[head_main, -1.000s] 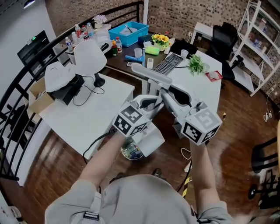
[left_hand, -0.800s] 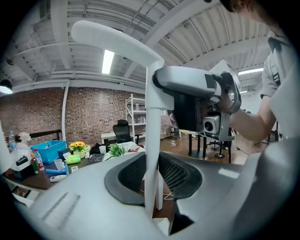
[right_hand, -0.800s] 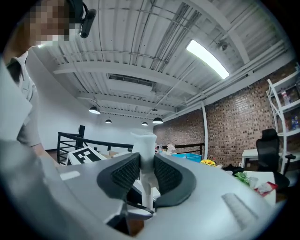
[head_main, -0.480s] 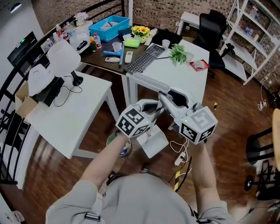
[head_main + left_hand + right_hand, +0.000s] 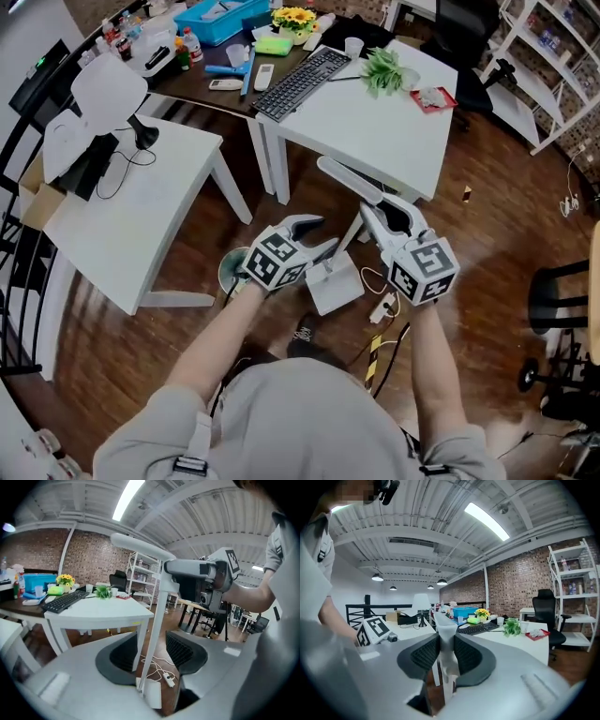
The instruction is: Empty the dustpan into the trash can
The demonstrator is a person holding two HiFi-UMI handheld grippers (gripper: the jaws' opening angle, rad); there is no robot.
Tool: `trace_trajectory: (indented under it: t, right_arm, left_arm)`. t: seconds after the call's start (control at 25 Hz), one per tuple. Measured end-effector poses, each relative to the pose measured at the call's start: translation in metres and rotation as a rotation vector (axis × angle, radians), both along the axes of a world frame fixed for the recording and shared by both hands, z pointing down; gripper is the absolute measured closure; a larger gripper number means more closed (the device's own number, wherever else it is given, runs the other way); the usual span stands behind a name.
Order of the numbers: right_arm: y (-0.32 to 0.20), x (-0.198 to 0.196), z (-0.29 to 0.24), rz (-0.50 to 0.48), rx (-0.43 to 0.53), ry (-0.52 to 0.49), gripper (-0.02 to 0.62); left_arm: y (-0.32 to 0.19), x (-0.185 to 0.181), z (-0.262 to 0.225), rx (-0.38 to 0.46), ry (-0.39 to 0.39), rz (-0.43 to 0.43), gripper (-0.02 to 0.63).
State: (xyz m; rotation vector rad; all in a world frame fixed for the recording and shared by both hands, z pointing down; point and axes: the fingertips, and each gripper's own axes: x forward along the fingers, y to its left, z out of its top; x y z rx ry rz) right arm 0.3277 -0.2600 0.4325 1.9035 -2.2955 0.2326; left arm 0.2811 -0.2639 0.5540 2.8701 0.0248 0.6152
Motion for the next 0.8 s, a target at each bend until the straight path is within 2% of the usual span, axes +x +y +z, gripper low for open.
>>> trace_trajectory:
  t: [0.12,0.24,0.4,0.64,0.8]
  right_arm:
    - [0.01,0.016,0.033,0.04,0.0,-0.002,0.503]
    - [0.016,0.031,0.062,0.101,0.006,-0.004,0.503]
    - [0.003,0.046,0.091,0.163,0.0,-0.013,0.503]
    - [-0.027,0.055,0.126,0.235,-0.023,-0.023,0.503]
    - [-0.043,0.067,0.153,0.256,-0.07,-0.032,0.502]
  left_arm:
    - [0.002,-0.018,0.025,-0.032,-0.058,-0.031,0.42]
    - [0.003,-0.033,0.036,-0.026,-0.086,-0.07,0.429]
    - [0.003,-0.048,0.036,-0.009,-0.115,-0.104,0.575]
    - [0.005,-0.074,0.037,-0.043,-0.132,-0.137,0.6]
    - [0.009,-0.081,0.041,-0.07,-0.156,-0.111,0.6]
